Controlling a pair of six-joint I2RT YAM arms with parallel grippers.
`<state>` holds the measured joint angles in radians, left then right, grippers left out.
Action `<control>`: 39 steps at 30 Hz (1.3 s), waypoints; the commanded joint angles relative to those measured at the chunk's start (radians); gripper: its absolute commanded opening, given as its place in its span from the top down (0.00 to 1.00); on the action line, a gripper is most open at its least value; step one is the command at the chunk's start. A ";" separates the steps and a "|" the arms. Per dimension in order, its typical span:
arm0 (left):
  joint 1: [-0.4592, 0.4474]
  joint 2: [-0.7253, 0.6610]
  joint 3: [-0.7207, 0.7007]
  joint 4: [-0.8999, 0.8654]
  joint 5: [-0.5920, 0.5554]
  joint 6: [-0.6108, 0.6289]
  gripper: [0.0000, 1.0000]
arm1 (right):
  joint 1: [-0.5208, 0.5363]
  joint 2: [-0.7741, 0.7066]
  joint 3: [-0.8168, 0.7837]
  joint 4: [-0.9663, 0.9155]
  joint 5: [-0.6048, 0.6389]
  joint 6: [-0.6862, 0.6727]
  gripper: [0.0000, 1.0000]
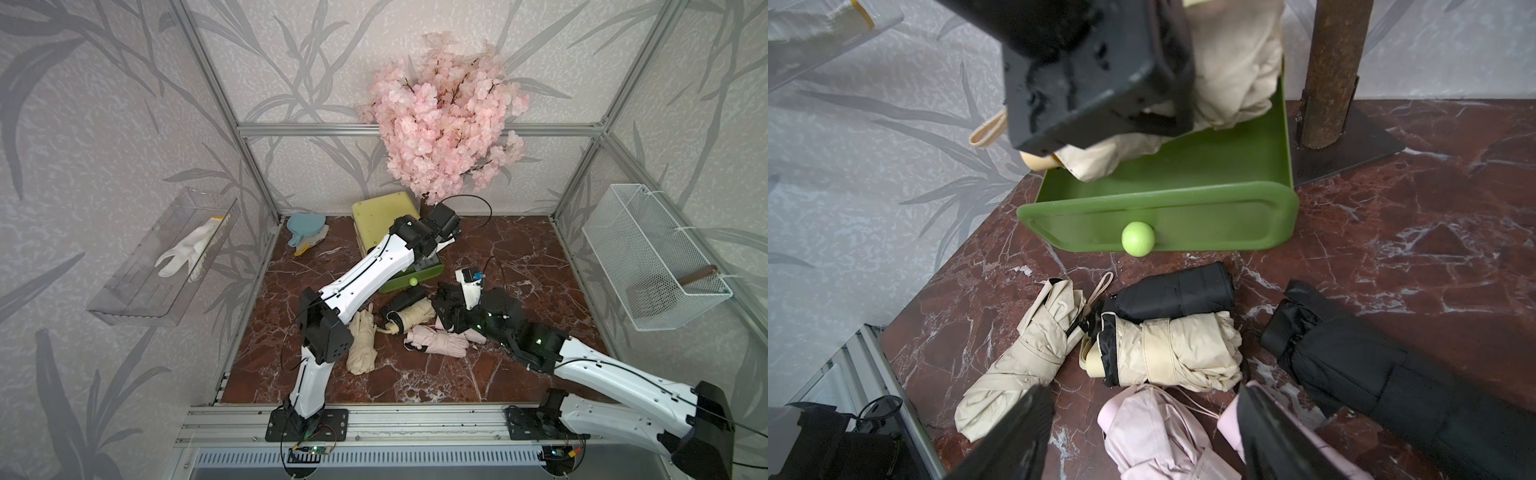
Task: Place the umbrella in the drawer by color
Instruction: Place the umbrella in the drawer.
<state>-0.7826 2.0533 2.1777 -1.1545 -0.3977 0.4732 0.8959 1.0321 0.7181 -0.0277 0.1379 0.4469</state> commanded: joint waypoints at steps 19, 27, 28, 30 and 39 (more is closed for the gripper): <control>0.063 0.059 0.066 0.023 -0.035 0.034 0.77 | 0.006 0.145 -0.022 0.283 -0.022 -0.046 0.27; 0.066 0.080 0.096 0.026 -0.039 0.027 0.69 | 0.006 0.164 -0.018 0.273 -0.012 -0.045 0.27; 0.066 0.084 0.097 0.031 -0.046 0.028 0.69 | 0.006 0.168 -0.017 0.274 -0.014 -0.044 0.27; 0.066 0.090 0.099 0.037 -0.051 0.029 0.69 | 0.006 0.174 -0.017 0.273 -0.015 -0.045 0.27; 0.068 0.092 0.103 0.037 -0.061 0.037 0.58 | 0.007 0.186 -0.004 0.253 -0.020 -0.047 0.27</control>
<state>-0.7143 2.1551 2.2398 -1.1313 -0.4255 0.5053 0.8967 1.2144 0.6987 0.2268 0.1143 0.4129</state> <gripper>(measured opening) 0.422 0.731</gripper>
